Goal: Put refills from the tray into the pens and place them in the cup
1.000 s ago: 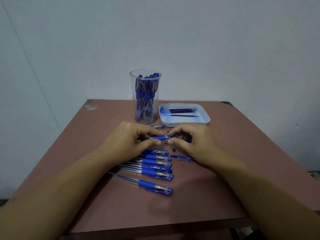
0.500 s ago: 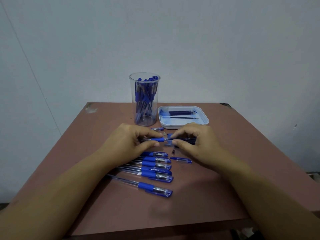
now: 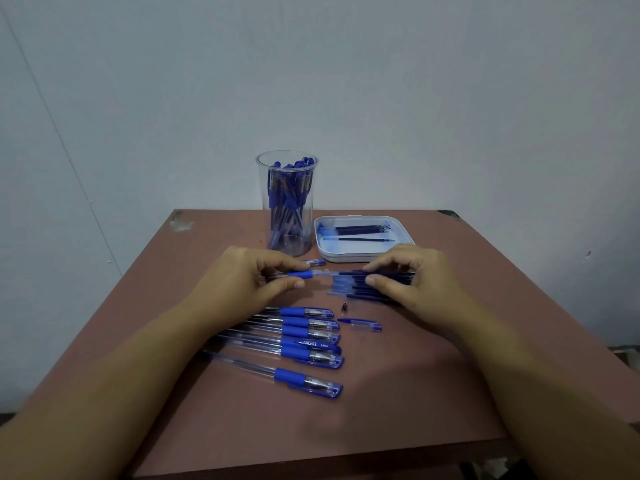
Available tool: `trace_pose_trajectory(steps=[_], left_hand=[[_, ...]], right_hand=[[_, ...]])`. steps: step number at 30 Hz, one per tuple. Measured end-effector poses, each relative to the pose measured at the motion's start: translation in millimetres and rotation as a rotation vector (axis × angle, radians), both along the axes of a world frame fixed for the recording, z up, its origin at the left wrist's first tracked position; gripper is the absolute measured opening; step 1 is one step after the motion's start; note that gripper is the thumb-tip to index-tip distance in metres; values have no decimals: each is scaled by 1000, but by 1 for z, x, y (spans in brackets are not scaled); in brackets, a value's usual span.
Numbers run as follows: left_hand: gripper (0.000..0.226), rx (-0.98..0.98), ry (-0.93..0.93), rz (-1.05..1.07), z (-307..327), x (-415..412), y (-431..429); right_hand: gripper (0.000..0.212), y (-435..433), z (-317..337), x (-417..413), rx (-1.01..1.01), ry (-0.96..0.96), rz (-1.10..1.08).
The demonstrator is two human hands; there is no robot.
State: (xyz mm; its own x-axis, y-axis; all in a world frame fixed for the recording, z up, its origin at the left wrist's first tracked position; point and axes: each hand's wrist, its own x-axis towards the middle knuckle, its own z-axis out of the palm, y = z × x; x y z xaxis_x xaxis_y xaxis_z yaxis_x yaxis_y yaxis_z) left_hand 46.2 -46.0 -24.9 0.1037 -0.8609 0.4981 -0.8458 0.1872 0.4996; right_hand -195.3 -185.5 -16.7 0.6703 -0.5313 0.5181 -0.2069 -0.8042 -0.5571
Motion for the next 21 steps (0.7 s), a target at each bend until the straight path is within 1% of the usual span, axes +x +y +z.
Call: trace_pose_trajectory(steps=[5, 10, 12, 15, 19, 21], left_hand=[[26, 14, 12, 25, 0, 7, 0], [28, -6, 23, 9, -1, 11, -1], [31, -11, 24, 11, 0, 13, -1], [36, -21, 19, 9, 0, 13, 0], [34, -4, 13, 12, 1, 10, 0], [33, -4, 11, 14, 2, 9, 0]], right_hand=[[27, -8, 0, -5, 65, 13, -45], [17, -17, 0, -11, 171, -12, -79], [20, -22, -1, -15, 184, -16, -115], [24, -25, -2, -17, 140, 65, -140], [21, -27, -4, -17, 74, 228, -154], [22, -27, -3, -17, 52, 249, -152]])
